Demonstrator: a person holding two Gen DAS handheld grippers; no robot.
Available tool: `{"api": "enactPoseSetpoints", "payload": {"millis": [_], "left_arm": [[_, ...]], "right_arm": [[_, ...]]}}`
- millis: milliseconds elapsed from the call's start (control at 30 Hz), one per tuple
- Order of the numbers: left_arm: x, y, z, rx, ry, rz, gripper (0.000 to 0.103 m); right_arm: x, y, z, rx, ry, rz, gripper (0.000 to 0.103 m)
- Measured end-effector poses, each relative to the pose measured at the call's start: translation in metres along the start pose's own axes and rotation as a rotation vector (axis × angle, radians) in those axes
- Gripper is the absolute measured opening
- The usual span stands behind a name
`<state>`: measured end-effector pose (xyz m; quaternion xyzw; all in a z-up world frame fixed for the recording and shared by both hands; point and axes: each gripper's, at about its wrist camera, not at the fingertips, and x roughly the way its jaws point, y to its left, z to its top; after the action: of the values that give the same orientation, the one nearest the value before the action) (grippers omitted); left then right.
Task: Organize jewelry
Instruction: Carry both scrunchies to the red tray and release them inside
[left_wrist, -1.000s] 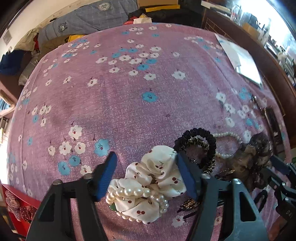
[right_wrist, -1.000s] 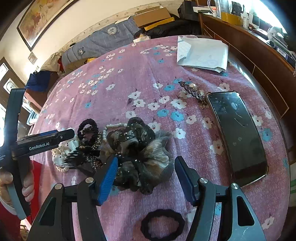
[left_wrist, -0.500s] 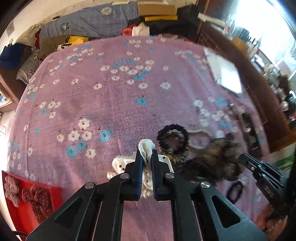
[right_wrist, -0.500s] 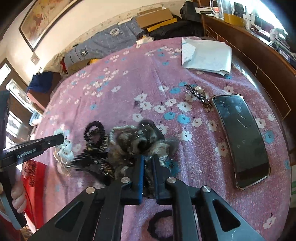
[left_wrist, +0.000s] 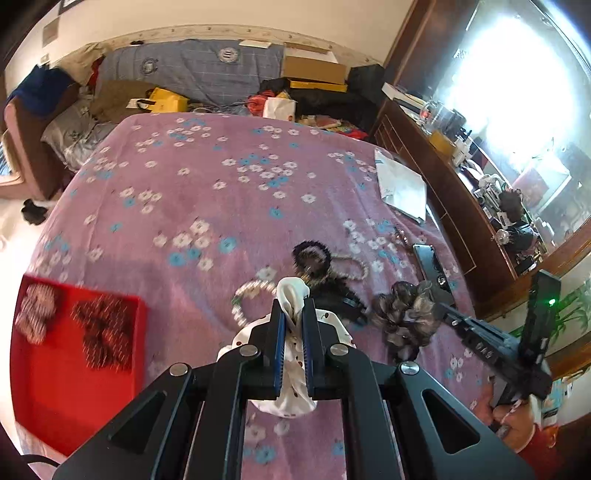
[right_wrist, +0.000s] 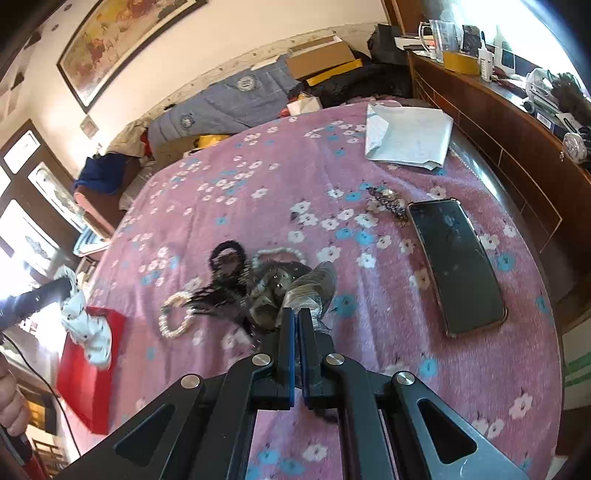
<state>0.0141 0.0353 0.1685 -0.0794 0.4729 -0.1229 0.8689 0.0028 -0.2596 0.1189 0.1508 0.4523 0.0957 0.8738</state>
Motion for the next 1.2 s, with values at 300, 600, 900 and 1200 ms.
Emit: {"api": "enactPoseSetpoints", "payload": {"millis": [300,600,900,1200], "left_arm": [[-0.026,0.049,-0.047,-0.138,-0.004,0.091,0.008],[-0.067,0.117,-0.077,-0.288,-0.041,0.292,0.008],[-0.105,0.176,-0.092,-0.318,-0.070,0.477,0.008],[-0.111,0.235,-0.104,-0.359,-0.020,0.505,0.008]], "right_arm": [[-0.022,0.035,-0.022,-0.057,0.002,0.050,0.003],[-0.040,0.086,-0.035,-0.159,-0.020,0.097,0.003],[-0.038,0.149,-0.036,-0.246,-0.016,0.163,0.003],[-0.017,0.237,-0.048,-0.343,0.032,0.249,0.003]]}}
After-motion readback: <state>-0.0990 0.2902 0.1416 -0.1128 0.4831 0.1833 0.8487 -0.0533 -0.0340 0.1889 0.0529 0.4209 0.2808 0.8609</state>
